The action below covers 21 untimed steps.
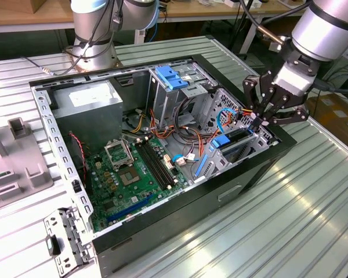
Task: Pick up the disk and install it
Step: 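Insert the first disk wire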
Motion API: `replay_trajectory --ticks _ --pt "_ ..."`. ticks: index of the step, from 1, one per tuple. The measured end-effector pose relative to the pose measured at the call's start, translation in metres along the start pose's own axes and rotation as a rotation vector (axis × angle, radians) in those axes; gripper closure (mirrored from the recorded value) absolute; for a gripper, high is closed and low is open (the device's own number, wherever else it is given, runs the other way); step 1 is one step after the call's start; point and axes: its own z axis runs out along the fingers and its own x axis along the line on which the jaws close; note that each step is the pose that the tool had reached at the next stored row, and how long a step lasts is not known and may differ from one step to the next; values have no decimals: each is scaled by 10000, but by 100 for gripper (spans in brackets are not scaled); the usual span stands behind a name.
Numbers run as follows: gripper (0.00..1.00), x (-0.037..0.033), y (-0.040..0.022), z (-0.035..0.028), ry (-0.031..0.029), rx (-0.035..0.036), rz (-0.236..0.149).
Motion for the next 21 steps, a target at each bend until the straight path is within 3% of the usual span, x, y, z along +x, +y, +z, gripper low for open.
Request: replay_trajectory --ticks 16,21 --pt "89 0 0 0 -10 -55 -1522" --pt "89 0 0 0 -15 -78 -2167"
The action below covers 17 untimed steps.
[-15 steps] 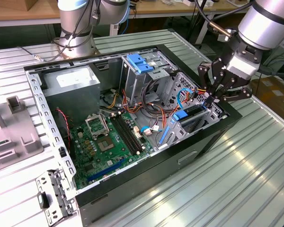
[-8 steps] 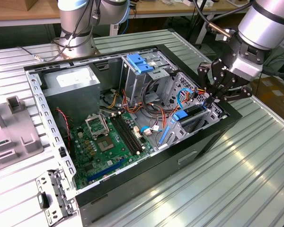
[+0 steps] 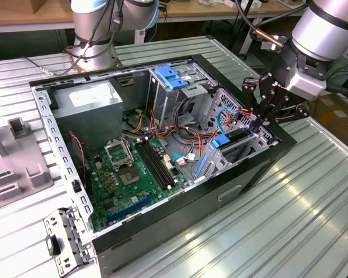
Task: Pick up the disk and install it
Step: 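Insert the first disk wire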
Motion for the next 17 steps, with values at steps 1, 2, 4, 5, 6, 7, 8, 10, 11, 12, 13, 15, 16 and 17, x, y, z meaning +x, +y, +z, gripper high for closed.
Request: replay_trajectory --ticks 1,2,4,5,6,7,8,10,11,12,13,15,16,17 --pt "89 0 0 0 -1 -4 -98" --pt "89 0 0 0 -1 -10 -257" --pt "89 0 0 0 -3 -20 -531" --pt "89 0 0 0 -4 -23 -627" --pt "89 0 0 0 -5 -26 -739" --pt "89 0 0 0 -6 -34 -956" --pt "89 0 0 0 -7 -39 -1078" --pt "89 0 0 0 -8 -47 -1288" --pt "89 0 0 0 -9 -50 -1395" --pt "89 0 0 0 -11 -57 -1586" --pt "89 0 0 0 -11 -63 -1744" --pt "89 0 0 0 -13 -73 -2013" --pt "89 0 0 0 -14 -77 -2126" --pt "89 0 0 0 -15 -82 -2271"
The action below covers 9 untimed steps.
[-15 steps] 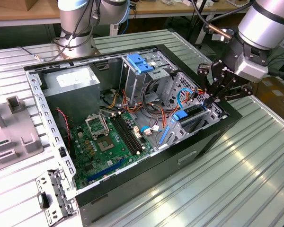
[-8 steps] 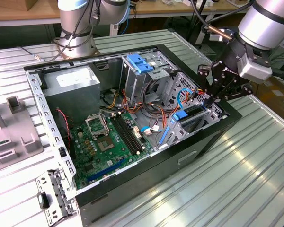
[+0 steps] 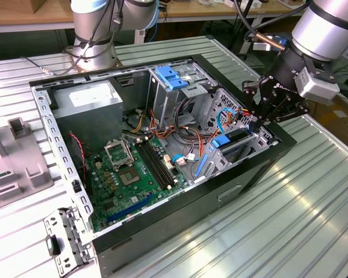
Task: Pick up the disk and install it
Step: 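Insert the first disk wire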
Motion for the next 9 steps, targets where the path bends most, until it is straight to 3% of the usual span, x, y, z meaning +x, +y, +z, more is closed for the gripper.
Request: replay_trajectory --ticks 3,8,9 --pt "89 0 0 0 -4 -19 -524" --pt "89 0 0 0 -11 -62 -1716" --pt "89 0 0 0 -12 -63 -1752"
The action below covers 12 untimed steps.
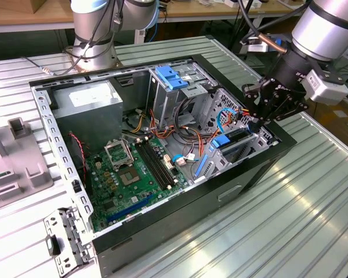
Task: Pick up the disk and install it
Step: 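Insert the first disk wire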
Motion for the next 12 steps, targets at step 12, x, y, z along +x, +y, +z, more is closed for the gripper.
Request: replay_trajectory --ticks 12 --pt "89 0 1 0 0 -1 -5"
